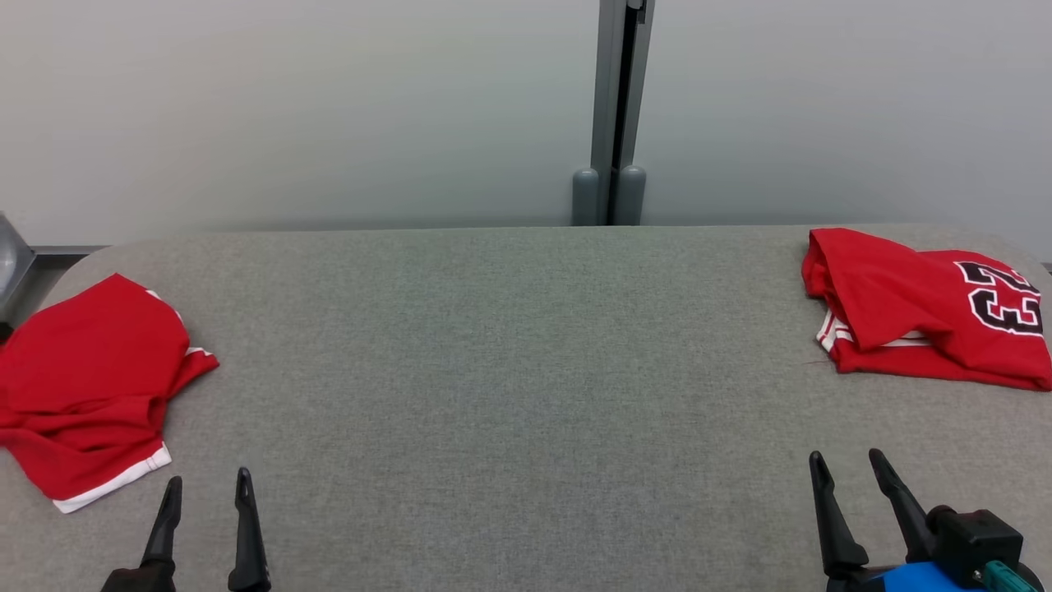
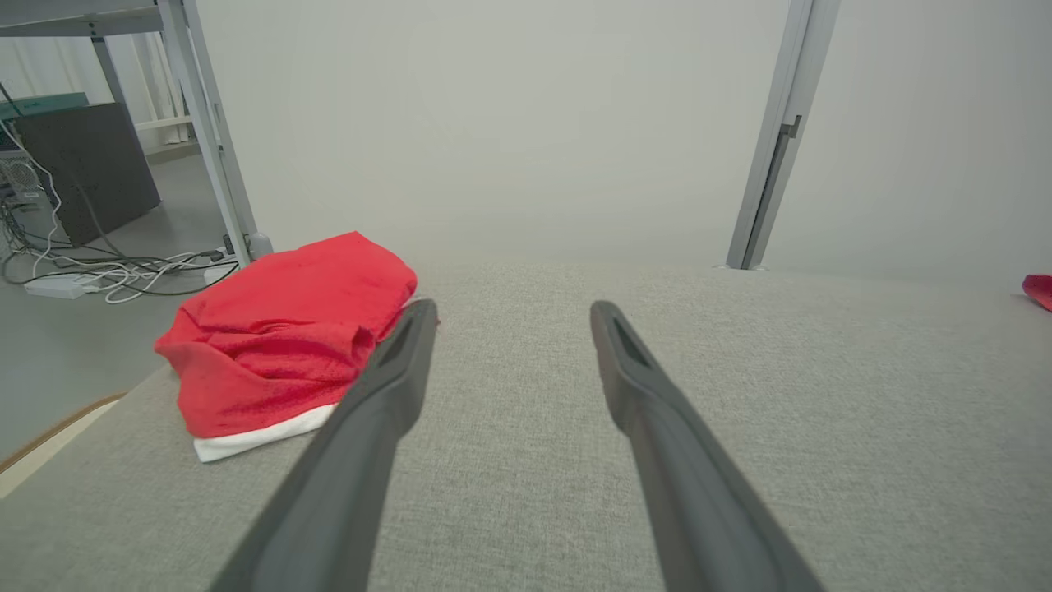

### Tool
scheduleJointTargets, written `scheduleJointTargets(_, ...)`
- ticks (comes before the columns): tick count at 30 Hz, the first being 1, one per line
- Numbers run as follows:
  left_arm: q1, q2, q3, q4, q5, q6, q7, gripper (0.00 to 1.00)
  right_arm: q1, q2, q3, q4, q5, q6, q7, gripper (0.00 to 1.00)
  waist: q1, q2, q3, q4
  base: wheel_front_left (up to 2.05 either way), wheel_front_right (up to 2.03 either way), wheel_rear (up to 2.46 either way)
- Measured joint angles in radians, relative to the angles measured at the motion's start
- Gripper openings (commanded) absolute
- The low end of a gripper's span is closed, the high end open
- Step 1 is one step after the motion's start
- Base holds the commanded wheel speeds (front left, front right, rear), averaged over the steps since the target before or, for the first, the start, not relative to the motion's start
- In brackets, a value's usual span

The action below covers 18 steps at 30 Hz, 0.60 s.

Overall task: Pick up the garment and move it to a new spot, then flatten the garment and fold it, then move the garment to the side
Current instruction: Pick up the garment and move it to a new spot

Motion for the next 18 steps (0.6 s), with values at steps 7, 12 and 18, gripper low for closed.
scheduleJointTargets(7,-0.004,0.010,0.005,-0.004,-0.007,0.009,0.006,1.00,0.000,0.001,0.030,0.000,0.005,0.000,0.002,1.00,0.0000,0.0000,-0.001,0.056,0.00,0.00,0.00)
scheduleJointTargets(12,-0.006,0.019,0.011,-0.015,-0.014,0.018,0.007,1.00,-0.002,0.001,0.046,-0.002,0.010,0.000,0.000,1.00,0.0001,0.0000,0.008,0.115,0.00,0.00,0.00)
scheduleJointTargets(18,-0.011,0.031,0.019,-0.022,-0.022,0.028,0.007,1.00,-0.006,0.001,0.051,0.002,0.012,0.000,-0.006,1.00,0.0000,0.0000,0.023,0.201,0.00,0.00,0.00)
